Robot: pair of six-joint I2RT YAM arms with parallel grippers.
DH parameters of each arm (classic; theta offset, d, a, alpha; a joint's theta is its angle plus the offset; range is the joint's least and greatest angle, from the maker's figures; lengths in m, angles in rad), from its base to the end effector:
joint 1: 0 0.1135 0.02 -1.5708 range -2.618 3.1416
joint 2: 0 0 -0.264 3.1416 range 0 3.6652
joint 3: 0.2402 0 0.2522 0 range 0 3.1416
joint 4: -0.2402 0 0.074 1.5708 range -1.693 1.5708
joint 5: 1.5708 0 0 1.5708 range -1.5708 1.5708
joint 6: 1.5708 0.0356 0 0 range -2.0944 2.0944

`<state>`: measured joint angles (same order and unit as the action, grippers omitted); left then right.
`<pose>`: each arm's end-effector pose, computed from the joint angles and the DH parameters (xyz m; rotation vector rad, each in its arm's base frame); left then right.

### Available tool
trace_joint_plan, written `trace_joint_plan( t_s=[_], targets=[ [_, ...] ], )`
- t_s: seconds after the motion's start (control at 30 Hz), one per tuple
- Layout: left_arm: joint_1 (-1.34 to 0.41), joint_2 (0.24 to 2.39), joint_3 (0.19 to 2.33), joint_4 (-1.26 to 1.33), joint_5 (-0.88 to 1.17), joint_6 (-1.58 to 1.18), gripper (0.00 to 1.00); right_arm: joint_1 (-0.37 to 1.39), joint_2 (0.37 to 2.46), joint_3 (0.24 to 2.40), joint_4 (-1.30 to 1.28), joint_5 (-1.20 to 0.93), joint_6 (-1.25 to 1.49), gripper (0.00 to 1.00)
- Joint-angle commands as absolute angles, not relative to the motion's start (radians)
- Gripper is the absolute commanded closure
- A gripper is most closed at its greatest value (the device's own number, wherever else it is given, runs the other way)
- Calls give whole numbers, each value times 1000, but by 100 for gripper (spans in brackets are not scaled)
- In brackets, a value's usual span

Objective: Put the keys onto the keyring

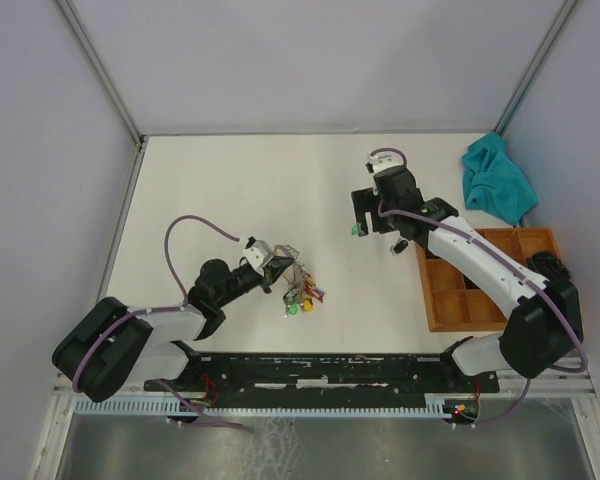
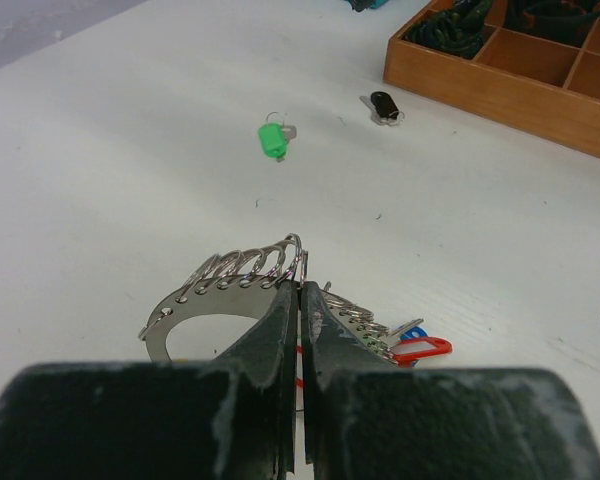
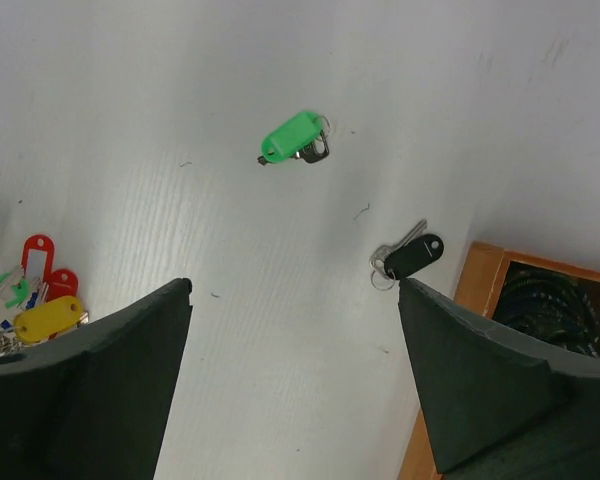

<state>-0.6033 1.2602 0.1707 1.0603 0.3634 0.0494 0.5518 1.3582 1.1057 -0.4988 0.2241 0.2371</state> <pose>0.1683 -0.1313 0.1724 0.7931 1.4417 -0.7165 0.2562 0.1484 0.2943 -0.2494 2.2898 0.1450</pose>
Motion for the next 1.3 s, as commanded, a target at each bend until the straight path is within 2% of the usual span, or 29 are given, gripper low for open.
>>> trace_joint_plan(
  t_s=[0.0, 0.13, 0.37, 0.57, 0.67, 0.87, 0.93, 1.27],
  targets=[
    [-605, 1213, 171, 1067, 303, 33, 97, 465, 1466, 1256, -652, 157, 326, 12],
    [-607, 1190, 165, 1046, 284, 43, 97, 379, 1625, 1400, -740, 48, 383, 24],
    [-609, 1176, 164, 1031, 279, 46, 97, 299, 1902, 1594, -805, -86, 383, 38],
    [-612, 1179, 169, 1025, 294, 49, 97, 288, 2050, 1684, -797, -123, 363, 45],
    [-614, 1182, 173, 1025, 324, 58, 97, 288, 2093, 1685, -764, -158, 359, 50],
    [-614, 1190, 171, 1035, 376, 74, 97, 288, 2144, 1686, -742, -174, 354, 53],
    [-614, 1192, 164, 1047, 398, 87, 97, 288, 2153, 1679, -729, -197, 351, 58],
    [-613, 1204, 164, 1050, 400, 91, 97, 288, 2166, 1664, -693, -220, 351, 68]
  ],
)
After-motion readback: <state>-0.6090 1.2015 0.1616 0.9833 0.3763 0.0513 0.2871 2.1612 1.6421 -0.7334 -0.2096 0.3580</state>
